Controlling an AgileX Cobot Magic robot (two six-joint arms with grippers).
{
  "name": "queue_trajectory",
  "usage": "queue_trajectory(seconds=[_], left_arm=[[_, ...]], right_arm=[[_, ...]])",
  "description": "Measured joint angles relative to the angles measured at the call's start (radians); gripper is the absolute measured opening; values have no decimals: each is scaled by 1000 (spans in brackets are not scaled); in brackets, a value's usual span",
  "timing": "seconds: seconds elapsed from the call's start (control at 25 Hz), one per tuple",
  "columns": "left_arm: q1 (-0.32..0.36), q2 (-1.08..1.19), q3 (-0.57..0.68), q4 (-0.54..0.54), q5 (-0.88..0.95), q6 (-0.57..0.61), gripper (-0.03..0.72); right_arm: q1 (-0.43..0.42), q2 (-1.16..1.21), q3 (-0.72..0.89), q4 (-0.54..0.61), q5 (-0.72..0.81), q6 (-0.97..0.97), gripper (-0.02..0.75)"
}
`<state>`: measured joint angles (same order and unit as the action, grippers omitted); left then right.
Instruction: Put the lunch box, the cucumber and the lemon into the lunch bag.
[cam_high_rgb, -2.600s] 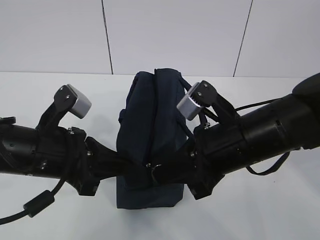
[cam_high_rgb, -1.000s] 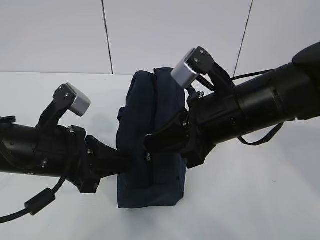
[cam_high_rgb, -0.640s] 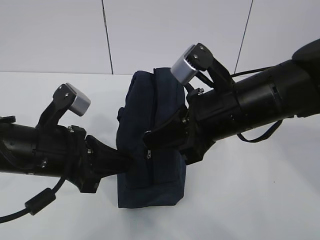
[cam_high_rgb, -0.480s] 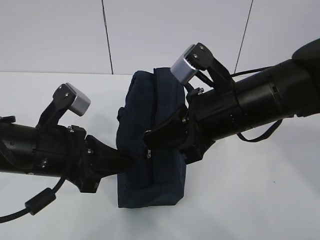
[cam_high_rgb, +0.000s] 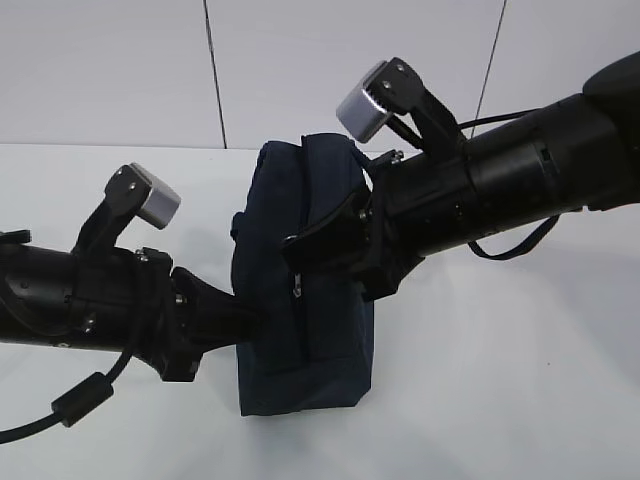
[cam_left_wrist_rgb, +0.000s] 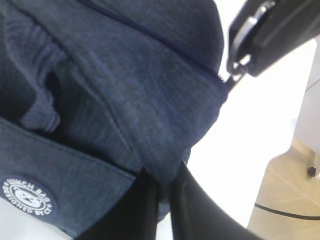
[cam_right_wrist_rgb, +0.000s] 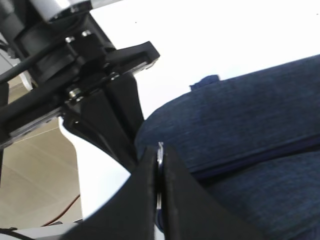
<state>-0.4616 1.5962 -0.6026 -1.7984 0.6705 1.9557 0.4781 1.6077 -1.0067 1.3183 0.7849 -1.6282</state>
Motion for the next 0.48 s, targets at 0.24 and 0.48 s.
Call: queue_trajectory(seconds=[0.24, 0.48], left_arm=[[0, 0, 0, 15, 0, 0, 13], [0, 0, 0, 22, 0, 0, 13]], right_arm=[[0, 0, -4, 4, -35, 0, 20], [0, 0, -4, 21, -114, 0, 20]])
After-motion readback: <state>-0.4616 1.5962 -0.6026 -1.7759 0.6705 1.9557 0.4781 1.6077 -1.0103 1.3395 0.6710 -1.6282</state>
